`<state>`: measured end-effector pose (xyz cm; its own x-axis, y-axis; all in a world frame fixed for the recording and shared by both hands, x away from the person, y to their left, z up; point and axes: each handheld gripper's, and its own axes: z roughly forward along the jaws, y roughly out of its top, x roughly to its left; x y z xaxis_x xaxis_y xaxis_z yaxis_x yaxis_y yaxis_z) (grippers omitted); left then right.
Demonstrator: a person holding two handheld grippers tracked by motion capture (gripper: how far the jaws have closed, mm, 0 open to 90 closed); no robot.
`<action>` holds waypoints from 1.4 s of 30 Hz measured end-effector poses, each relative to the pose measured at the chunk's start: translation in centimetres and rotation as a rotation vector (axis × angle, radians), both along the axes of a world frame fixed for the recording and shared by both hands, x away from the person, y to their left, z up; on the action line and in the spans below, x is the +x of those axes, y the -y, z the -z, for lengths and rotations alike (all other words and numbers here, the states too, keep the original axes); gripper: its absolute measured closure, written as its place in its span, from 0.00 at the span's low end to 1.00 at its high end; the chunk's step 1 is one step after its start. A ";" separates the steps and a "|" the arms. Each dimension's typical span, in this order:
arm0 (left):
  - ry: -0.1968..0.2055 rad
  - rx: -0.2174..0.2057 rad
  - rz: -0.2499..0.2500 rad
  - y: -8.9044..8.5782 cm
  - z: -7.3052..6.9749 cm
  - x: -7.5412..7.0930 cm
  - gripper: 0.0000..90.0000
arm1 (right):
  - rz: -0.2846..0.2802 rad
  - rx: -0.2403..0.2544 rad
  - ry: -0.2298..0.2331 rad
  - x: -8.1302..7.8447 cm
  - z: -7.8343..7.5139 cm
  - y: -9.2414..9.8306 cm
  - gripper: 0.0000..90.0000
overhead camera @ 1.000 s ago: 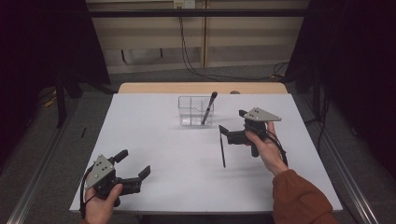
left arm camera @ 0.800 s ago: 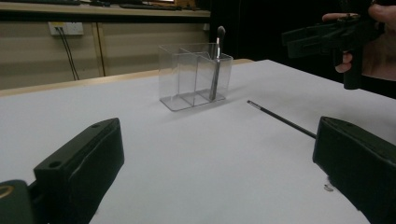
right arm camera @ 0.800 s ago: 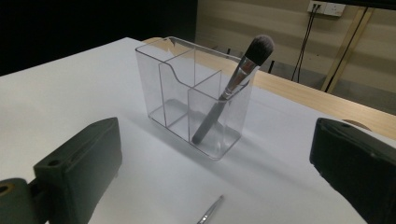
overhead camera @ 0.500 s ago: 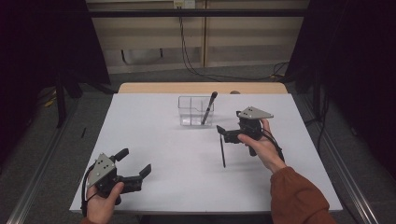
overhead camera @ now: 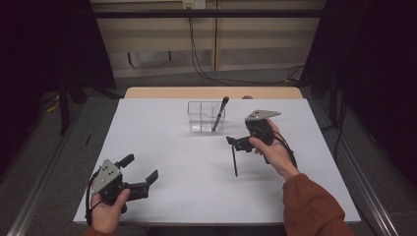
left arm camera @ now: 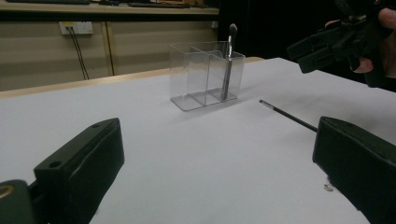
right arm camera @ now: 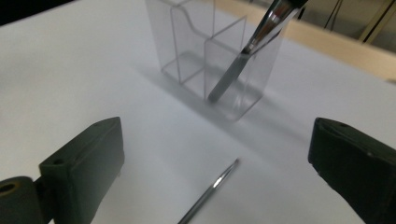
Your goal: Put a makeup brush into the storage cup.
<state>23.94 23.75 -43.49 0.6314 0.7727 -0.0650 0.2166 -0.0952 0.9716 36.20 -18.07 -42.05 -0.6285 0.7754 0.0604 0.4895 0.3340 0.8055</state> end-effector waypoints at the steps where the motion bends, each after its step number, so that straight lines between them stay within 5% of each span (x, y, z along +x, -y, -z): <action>1: 0.001 0.002 -0.002 -0.1 0.0 0.0 0.02 | -0.010 -0.019 -0.036 0.2 -0.1 -0.1 0.01; 5: -0.004 -0.002 -0.003 0.0 0.0 0.0 0.02 | -0.022 -0.050 -0.117 0.6 -0.1 -0.2 0.02; 15: 0.001 0.004 -0.003 0.1 0.0 0.0 0.02 | -0.048 -0.101 -0.236 1.4 0.0 -0.7 0.04; 31: 0.006 0.014 0.002 0.1 0.0 -0.1 0.02 | -0.051 -0.319 -0.398 2.6 1.2 -2.0 0.04; 38: 0.003 0.012 0.000 0.1 0.0 -0.1 0.02 | -0.042 -0.349 -0.473 3.3 1.3 -2.2 0.16; 42: 0.010 0.011 0.002 0.1 -0.1 -0.2 0.02 | -0.041 -0.359 -0.476 3.4 1.1 -2.6 0.23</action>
